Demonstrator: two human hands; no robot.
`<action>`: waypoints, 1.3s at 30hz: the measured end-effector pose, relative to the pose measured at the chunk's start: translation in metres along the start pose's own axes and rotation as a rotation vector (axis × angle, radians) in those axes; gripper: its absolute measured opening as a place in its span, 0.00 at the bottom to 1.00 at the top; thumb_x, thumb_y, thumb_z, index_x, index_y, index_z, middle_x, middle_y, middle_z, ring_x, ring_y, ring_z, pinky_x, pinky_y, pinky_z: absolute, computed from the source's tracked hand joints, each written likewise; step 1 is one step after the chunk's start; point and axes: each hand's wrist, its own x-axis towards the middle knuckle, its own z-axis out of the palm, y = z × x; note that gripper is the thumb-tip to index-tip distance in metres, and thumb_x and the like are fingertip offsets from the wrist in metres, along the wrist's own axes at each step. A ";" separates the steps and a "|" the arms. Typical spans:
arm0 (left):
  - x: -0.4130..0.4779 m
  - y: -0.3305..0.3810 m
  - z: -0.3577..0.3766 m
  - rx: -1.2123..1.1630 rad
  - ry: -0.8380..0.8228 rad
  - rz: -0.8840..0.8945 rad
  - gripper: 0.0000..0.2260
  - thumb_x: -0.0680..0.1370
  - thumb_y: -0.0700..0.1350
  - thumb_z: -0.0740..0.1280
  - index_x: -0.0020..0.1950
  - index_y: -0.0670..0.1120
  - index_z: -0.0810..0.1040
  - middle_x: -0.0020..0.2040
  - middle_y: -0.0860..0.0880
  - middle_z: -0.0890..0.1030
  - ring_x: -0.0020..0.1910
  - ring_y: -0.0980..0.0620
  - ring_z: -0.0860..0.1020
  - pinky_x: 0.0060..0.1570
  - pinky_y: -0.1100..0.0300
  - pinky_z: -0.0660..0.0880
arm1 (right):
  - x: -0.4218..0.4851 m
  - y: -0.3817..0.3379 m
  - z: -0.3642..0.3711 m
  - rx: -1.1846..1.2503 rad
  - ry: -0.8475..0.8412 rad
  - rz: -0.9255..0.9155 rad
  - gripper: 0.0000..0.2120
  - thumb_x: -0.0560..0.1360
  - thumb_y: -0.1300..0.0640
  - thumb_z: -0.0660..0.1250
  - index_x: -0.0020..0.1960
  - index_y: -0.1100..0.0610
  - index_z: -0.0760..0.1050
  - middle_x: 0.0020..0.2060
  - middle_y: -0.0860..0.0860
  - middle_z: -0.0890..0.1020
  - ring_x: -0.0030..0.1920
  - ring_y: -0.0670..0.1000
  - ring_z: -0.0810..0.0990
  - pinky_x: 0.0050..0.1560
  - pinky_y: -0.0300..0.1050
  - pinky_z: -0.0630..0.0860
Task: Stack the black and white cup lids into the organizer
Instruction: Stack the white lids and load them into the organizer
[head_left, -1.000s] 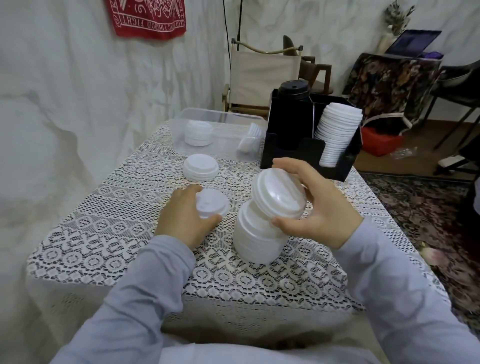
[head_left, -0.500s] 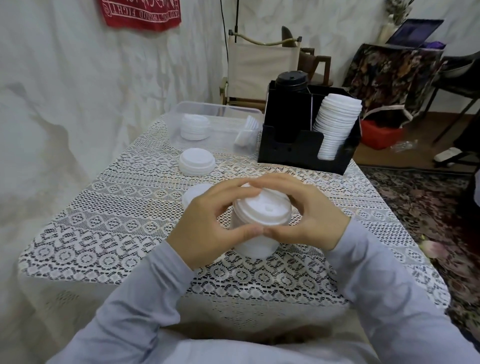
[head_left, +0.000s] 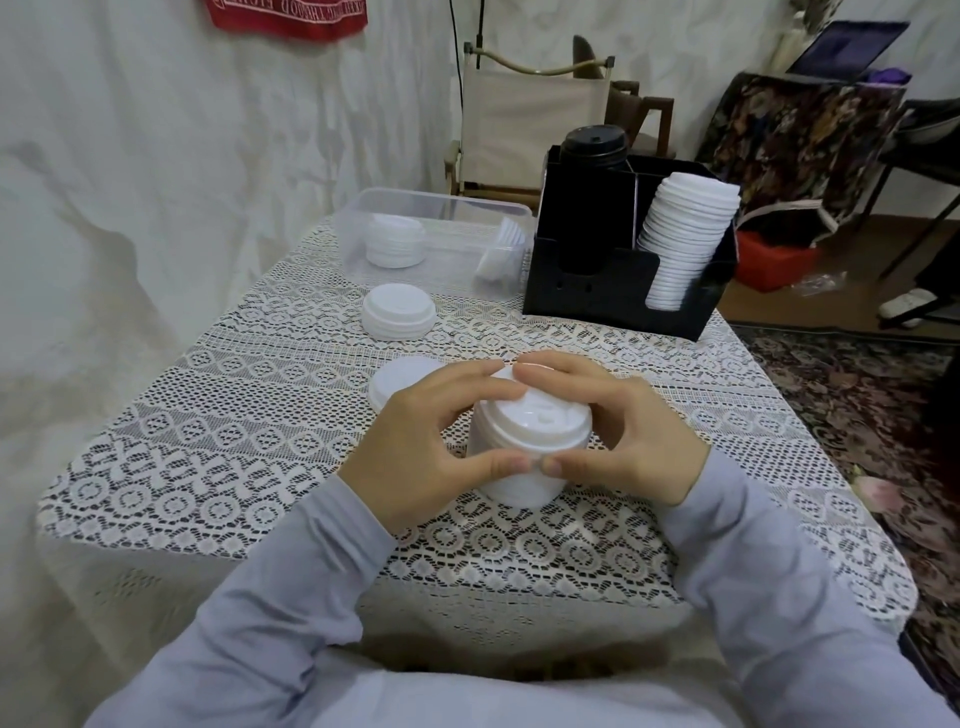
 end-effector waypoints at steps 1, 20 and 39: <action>0.000 0.001 -0.001 0.005 -0.003 0.002 0.27 0.63 0.68 0.70 0.59 0.61 0.76 0.64 0.61 0.72 0.66 0.60 0.70 0.64 0.49 0.71 | -0.001 0.001 0.001 0.007 -0.001 0.002 0.30 0.62 0.50 0.75 0.63 0.45 0.72 0.67 0.49 0.70 0.69 0.47 0.68 0.70 0.50 0.66; -0.003 -0.004 -0.016 -0.242 -0.045 -0.140 0.35 0.63 0.56 0.75 0.67 0.63 0.65 0.68 0.55 0.71 0.68 0.59 0.69 0.68 0.57 0.66 | -0.003 0.006 0.011 -0.147 0.108 -0.031 0.29 0.63 0.46 0.70 0.63 0.43 0.71 0.65 0.48 0.73 0.67 0.46 0.69 0.70 0.52 0.66; 0.021 -0.012 -0.034 0.455 0.132 -0.426 0.40 0.69 0.52 0.74 0.75 0.51 0.56 0.71 0.48 0.67 0.67 0.48 0.68 0.65 0.53 0.65 | -0.004 0.003 0.006 -0.064 0.357 -0.032 0.22 0.69 0.37 0.66 0.60 0.42 0.74 0.65 0.44 0.74 0.67 0.43 0.69 0.69 0.48 0.66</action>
